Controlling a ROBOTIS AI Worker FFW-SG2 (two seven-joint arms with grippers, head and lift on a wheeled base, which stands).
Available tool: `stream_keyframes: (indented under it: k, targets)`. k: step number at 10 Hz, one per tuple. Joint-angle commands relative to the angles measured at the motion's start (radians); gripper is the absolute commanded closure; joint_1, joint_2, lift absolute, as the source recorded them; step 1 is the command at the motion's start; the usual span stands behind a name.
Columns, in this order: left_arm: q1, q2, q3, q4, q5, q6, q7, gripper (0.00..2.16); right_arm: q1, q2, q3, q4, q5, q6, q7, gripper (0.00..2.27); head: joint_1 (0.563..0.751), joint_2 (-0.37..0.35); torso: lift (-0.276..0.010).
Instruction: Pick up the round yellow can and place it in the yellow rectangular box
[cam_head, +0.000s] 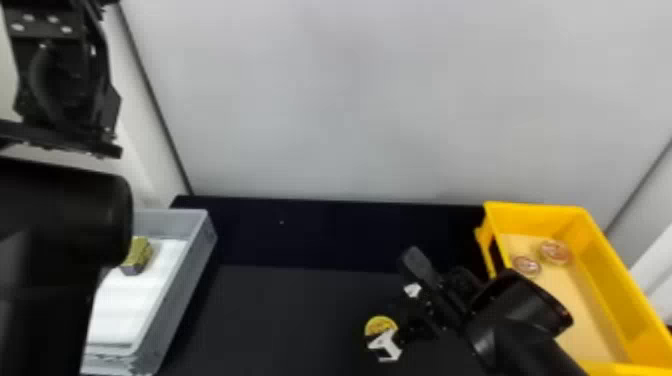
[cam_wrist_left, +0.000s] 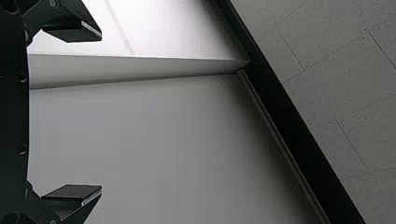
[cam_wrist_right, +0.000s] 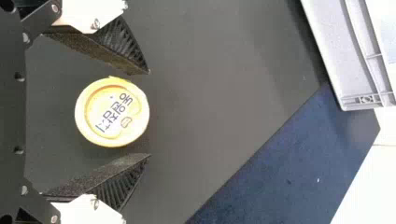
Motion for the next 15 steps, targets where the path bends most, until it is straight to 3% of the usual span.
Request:
stream_keyframes:
  k: [1, 10, 13, 15]
  targets:
    - [0.002, 0.0, 0.001, -0.001, 0.0, -0.001, 0.0, 0.13, 0.012, -0.001, -0.001, -0.008, 0.006, 0.007, 0.004, 0.19, 0.663, 0.054, -0.01]
    - [0.002, -0.002, 0.001, -0.003, 0.0, 0.0, 0.0, 0.13, 0.026, -0.01, -0.021, -0.003, 0.031, 0.015, 0.01, 0.21, 0.663, 0.054, -0.01]
    - [0.005, -0.002, 0.004, -0.004, 0.0, 0.0, 0.0, 0.13, 0.028, -0.008, -0.017, 0.0, 0.031, 0.027, 0.006, 0.61, 0.663, 0.054, -0.01]
    - [0.014, 0.0, 0.01, -0.009, 0.0, 0.0, 0.0, 0.13, 0.043, -0.013, -0.009, -0.029, 0.032, 0.046, 0.013, 0.61, 0.663, 0.054, -0.01]
